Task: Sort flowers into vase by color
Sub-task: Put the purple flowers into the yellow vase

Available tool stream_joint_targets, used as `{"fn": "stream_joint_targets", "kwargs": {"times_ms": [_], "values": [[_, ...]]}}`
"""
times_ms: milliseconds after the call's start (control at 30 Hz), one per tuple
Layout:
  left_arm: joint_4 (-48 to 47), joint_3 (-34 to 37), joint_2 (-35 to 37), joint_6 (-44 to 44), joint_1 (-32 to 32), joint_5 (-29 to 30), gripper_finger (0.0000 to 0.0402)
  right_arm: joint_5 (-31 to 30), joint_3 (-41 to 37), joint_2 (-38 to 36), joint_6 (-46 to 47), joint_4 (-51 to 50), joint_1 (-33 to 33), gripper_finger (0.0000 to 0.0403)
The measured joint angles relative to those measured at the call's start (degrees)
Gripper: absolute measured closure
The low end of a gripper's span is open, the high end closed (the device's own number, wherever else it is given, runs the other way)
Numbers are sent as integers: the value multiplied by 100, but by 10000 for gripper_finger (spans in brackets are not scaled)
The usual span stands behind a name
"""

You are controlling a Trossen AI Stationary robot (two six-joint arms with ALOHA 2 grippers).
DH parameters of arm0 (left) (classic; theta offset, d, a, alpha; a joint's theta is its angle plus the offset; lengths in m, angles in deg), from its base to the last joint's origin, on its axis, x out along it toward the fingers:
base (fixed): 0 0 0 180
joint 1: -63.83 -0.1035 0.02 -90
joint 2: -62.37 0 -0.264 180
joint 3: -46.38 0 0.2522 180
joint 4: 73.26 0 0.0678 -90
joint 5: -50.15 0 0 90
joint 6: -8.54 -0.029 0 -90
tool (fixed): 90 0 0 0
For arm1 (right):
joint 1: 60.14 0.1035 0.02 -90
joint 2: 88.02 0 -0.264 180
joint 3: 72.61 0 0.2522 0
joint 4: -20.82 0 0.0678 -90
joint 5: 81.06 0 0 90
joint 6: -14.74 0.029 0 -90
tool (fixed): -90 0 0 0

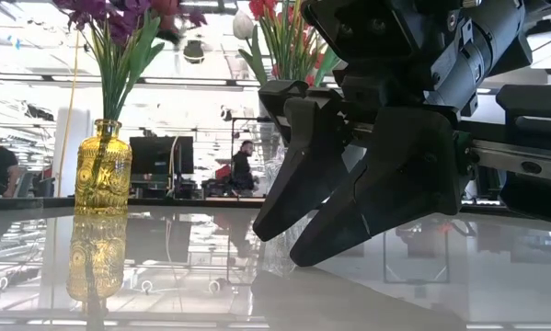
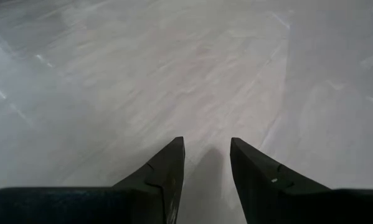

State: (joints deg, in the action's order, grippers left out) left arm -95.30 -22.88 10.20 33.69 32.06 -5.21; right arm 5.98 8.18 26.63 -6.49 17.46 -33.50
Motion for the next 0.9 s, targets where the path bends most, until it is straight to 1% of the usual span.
{"fn": "stream_joint_targets", "kwargs": {"times_ms": [67,133,200,300,367,467,500,533,633,667,700,800,900], "values": [[-297,21,443,-401,133,382,395,0,0,0,0,0,0,243],[-785,44,796,-678,252,664,395,0,0,0,0,0,0,243],[-1255,46,1068,-844,347,795,395,0,0,0,0,0,0,243],[-1862,65,1367,-815,467,837,395,0,0,0,0,0,0,243],[-1788,292,1617,-821,549,964,398,0,0,0,0,0,0,243],[-1131,1022,2260,-989,617,936,400,0,0,0,0,0,0,243],[-826,1320,2538,-1030,617,827,401,0,0,0,0,0,0,243],[-484,1624,2833,-1080,616,581,401,0,0,0,0,0,0,243],[231,2303,3588,-1400,613,-332,401,0,0,0,0,0,0,243],[216,2439,3793,-1489,615,-528,401,0,0,0,0,0,0,243],[142,2550,3988,-1526,623,-597,401,0,0,0,0,0,0,243],[-107,2763,4475,-1531,613,-545,401,0,0,0,0,0,0,243],[-347,2982,4784,-1370,613,-841,401,0,0,0,0,0,0,243]]}}
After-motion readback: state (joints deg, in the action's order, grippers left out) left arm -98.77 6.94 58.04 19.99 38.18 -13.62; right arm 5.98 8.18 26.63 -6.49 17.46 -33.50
